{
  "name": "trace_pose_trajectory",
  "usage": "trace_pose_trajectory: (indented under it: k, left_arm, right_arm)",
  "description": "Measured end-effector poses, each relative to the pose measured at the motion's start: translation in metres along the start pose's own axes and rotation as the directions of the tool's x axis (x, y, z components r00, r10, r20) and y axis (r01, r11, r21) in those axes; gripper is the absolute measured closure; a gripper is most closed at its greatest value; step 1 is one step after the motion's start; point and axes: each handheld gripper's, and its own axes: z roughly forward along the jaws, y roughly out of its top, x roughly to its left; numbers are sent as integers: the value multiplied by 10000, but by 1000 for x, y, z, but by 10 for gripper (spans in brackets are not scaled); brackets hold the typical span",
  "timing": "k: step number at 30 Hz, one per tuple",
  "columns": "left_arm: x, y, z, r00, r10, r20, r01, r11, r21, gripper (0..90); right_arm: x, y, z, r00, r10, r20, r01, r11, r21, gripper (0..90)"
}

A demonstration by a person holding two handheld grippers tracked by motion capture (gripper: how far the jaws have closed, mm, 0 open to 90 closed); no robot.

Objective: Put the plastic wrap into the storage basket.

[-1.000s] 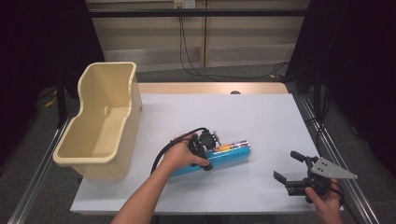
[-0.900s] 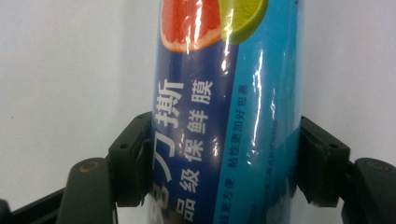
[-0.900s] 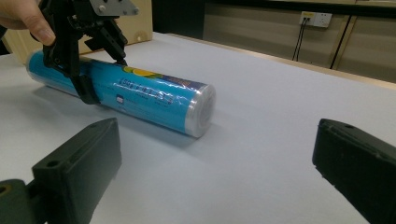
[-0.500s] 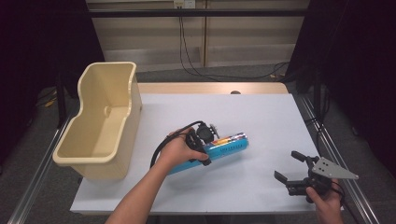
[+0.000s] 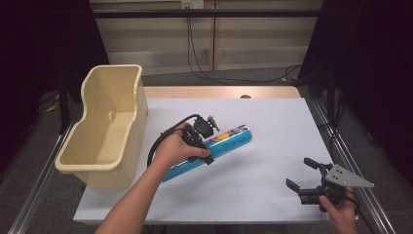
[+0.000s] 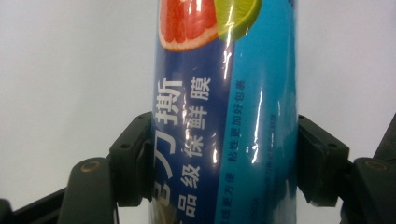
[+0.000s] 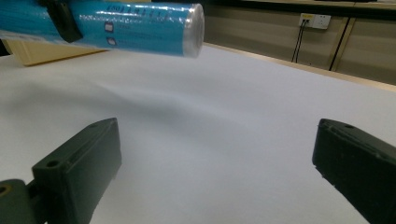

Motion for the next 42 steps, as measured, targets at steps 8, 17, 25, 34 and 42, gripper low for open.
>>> trace_pose_trajectory:
  k: [8, 17, 25, 34, 42]
  left_arm:
    - [8, -5, -32, 9982, -585, 117, 588, 9978, -321, 317]
    - [16, -12, -60, 9937, -1105, 174, 1110, 9934, -300, 317]
    - [25, -22, -83, 9847, -1742, -57, 1739, 9843, -312, 317]
    - [32, -34, -104, 9700, -2426, -143, 2419, 9696, -380, 317]
    - [37, -47, -120, 9598, -2772, -433, 2748, 9600, -541, 317]
  right_arm:
    - [1, 0, 0, 10000, -28, -13, 28, 10000, -28, 8]
    - [1, 1, 0, 10000, -43, -27, 43, 10000, -15, 8]
    - [2, 1, 1, 10000, -85, 4, 85, 10000, -25, 8]
    - [3, 1, 1, 10000, -57, -3, 57, 10000, -18, 8]
    - [3, 1, 2, 9999, -100, -9, 100, 9999, -21, 8]
